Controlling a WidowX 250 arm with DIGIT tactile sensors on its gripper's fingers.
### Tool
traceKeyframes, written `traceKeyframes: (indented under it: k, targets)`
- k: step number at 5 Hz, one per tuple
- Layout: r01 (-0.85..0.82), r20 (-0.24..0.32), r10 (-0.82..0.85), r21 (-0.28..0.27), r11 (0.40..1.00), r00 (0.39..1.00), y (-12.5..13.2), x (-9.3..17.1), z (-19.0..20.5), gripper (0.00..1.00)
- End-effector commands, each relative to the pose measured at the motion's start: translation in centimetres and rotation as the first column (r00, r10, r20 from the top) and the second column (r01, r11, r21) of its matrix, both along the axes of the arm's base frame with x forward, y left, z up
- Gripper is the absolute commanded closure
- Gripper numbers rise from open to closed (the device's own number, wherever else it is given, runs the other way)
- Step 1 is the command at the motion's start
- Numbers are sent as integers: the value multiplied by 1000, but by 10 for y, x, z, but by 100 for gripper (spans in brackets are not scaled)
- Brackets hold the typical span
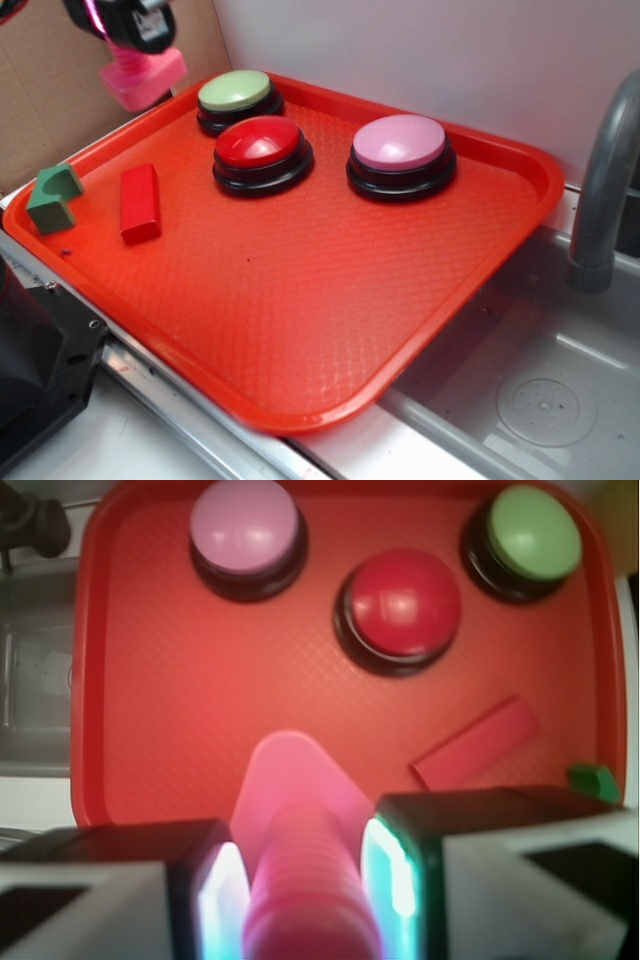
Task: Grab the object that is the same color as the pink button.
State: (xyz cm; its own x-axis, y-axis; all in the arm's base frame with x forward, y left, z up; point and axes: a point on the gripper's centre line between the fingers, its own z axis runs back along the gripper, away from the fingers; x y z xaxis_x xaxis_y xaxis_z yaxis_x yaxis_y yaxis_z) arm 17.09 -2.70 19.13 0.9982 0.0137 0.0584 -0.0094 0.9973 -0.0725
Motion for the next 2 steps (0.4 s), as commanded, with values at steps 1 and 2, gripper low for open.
traceKeyframes:
  k: [1,2]
  targets:
    - [-85,59,83,33,996,995,46,10,22,100]
    - [-105,62,101,52,993,993,60,15,23,100]
